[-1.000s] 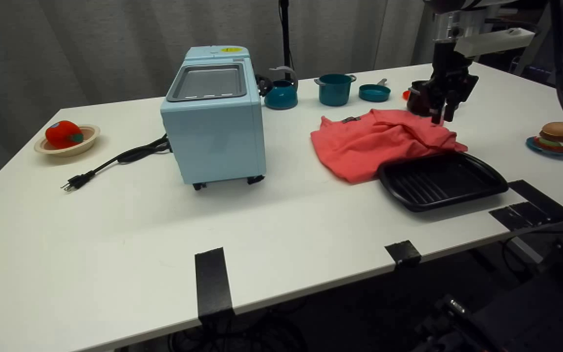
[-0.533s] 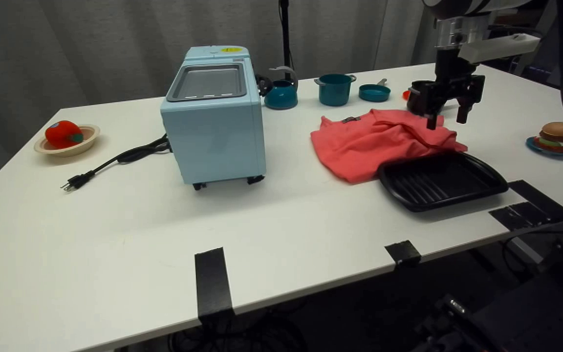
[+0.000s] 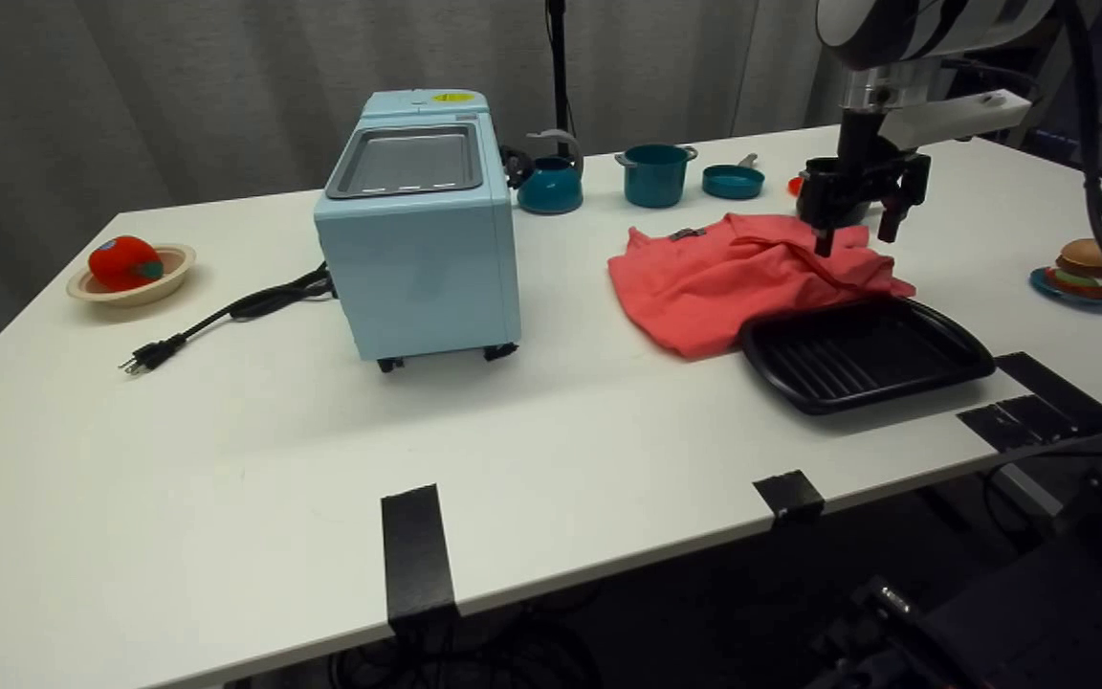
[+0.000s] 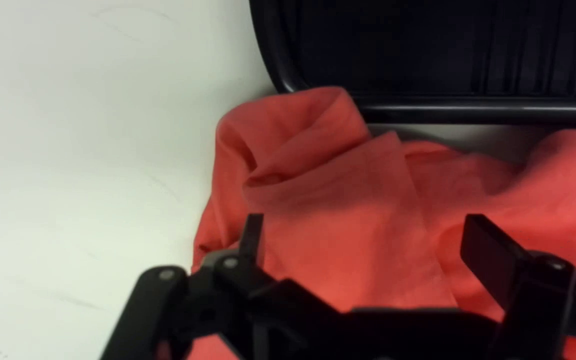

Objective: Spread the clothe

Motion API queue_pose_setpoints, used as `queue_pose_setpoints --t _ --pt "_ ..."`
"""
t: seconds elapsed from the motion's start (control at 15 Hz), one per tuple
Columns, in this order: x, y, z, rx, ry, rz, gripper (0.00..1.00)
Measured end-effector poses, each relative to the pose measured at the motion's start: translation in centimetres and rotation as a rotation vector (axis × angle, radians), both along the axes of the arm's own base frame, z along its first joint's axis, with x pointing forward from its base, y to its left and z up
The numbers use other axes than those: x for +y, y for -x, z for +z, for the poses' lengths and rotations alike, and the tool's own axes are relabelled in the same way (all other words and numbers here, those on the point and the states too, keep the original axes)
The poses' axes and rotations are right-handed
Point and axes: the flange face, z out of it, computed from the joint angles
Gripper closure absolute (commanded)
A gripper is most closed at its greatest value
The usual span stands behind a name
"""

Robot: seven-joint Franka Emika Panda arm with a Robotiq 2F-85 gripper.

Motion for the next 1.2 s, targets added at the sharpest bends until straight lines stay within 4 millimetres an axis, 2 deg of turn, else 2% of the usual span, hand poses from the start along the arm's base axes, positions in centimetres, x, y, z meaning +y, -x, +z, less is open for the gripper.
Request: queue_pose_setpoints --t 0.07,0.13,0.2,0.47,0.87,1.2 --pt "0.0 -0.2 -0.5 -0.011 0.004 -0.002 0.02" --pt "0.0 -0.3 -1.0 -0.019 0.008 -0.005 0.18" --pt "0.0 -0.4 -1.5 -0.021 0.010 -0.008 0.27" --pt "0.4 -0.6 -3.0 -0.017 0.013 -0.007 0.56" --pt "0.8 -1.0 -3.1 -0.022 0.015 -0.004 1.00" --pt "0.9 -1.3 -1.7 -0.044 0.028 -0.021 0.99"
